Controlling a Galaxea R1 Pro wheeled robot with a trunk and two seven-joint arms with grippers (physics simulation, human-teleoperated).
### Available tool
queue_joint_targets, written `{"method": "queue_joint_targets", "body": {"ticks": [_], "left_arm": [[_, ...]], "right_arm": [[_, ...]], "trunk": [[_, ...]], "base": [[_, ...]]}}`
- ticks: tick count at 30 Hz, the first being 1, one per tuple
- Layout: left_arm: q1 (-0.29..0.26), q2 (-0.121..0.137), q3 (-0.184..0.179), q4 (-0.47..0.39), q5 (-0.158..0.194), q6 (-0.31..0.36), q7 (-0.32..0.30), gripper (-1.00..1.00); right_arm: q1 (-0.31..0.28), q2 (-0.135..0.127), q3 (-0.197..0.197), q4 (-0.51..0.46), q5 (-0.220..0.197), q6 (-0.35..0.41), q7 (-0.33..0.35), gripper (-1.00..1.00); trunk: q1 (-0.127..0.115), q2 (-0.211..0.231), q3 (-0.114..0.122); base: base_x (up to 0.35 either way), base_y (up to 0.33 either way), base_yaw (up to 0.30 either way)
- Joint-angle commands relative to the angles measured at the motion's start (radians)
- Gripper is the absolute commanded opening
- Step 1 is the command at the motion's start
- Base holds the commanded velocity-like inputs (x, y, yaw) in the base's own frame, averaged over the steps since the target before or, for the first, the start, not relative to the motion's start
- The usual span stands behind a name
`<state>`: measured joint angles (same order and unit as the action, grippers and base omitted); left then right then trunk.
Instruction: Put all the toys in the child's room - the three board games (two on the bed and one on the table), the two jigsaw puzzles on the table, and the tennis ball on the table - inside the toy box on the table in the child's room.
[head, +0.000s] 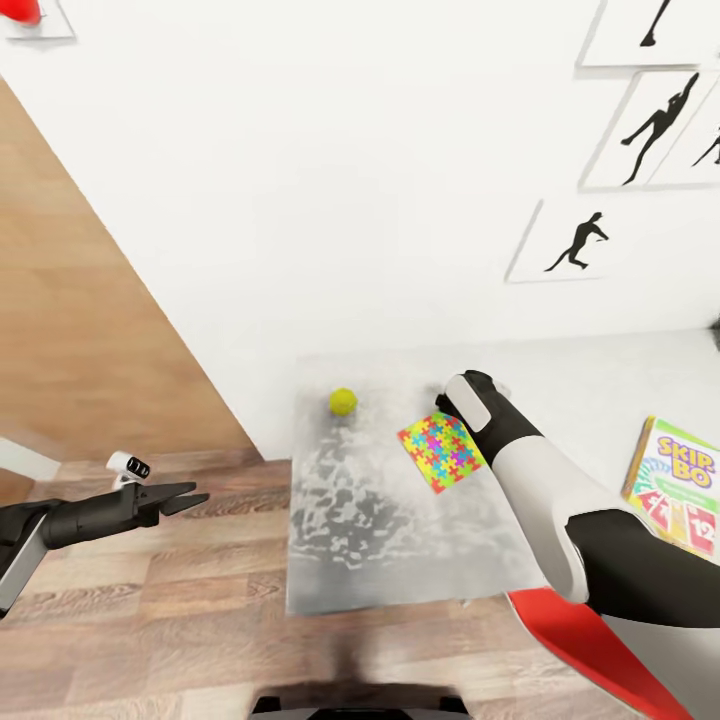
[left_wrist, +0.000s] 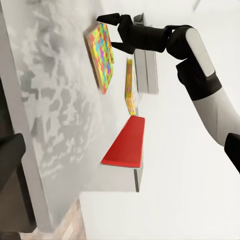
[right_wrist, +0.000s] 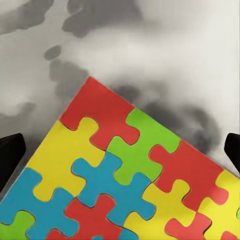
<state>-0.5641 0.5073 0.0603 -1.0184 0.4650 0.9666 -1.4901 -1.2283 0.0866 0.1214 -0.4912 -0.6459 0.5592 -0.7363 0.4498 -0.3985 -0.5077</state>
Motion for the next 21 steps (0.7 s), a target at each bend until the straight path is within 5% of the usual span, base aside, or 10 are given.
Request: {"method": "queue_joint_targets", "body": {"ticks": [1,21], "left_arm": [[0.0,0.0,-0.001,0.0,0.001,0.011,-0.002,1.0],[0.0,0.0,-0.001,0.0,0.001,0.011,-0.002,1.0]], "right_arm": [[0.0,-0.001,0.006,-0.001,-0.012,0.005,-0.008,1.0],[0.0,0.002,0.006,-0.001,-0.012,0.005,-0.008,1.0]], "trunk": [[0.0,-0.002,-0.002],[0.0,-0.002,-0.002]], "base": [[-0.184,0.02,0.0],[-0.188,0.052,0.0]]}}
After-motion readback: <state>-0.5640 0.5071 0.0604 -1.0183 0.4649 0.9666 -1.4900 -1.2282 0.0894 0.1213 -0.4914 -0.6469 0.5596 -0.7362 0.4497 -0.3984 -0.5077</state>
